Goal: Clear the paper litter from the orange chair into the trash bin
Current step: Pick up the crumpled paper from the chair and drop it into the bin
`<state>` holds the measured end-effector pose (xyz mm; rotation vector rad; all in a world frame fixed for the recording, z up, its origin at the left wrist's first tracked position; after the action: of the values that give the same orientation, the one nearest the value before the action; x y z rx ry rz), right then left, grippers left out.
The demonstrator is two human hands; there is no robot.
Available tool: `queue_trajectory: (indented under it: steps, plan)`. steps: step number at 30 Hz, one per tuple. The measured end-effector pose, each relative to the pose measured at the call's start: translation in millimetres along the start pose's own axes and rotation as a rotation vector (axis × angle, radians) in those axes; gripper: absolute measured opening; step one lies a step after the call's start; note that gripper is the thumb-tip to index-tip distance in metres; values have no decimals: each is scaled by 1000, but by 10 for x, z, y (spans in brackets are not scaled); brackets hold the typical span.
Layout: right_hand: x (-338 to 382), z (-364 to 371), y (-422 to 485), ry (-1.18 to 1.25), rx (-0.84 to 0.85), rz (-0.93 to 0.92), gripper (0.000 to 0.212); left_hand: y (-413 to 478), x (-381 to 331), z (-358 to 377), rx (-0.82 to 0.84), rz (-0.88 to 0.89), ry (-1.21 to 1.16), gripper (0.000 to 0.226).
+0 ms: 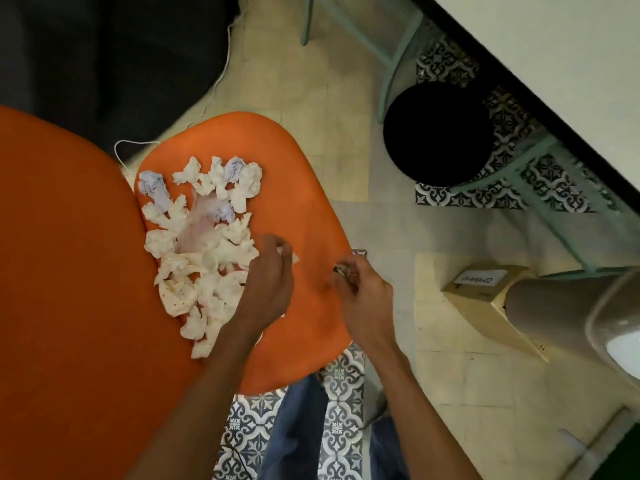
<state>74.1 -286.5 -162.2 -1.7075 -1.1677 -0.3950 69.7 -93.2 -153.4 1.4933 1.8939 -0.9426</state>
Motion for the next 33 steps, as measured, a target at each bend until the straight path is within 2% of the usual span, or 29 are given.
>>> queue_trajectory:
  steps: [4,8,14,19,23,25,29,33]
  plan:
    - [-160,-708,-223,108,-60,1,22,-81,-547,459,145,72,9,30]
    - [-465,-1540,-429,159,-149,-5,20,-231,-1260,1031,221,141,13,34]
    - [-1120,-2762,-667,162,-284,-12,17,-437,-2342,2009,301,224,38,33]
    - [-1642,-3721,-820,174,-394,-5,17,-657,-3180,2768,312,254,-69,36]
    - [-2039,-4311,-875,167,-469,31,19,-790,-3620,3341,305,121,-216,28]
    - [-2232,-4519,-879,170,-505,62,20,-853,-3777,3603,369,95,-242,19]
    - [-2551,-4784,-887,154,-568,110,21,-926,-3895,4071,520,216,-149,7]
    - [-2826,-4857,-803,142,-584,167,23,-889,-3879,4378,537,373,5,32]
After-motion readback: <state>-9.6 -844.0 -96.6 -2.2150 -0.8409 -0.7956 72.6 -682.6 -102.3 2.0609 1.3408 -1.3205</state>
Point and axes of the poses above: each hand's wrist, its own y-axis towards the middle knuckle, its own z-axis out of the palm, x = y × z, the point moved 6 cm from there along y, towards the middle knuckle, and after that the axes turned 12 degrees about z, right-handed, at the moved point
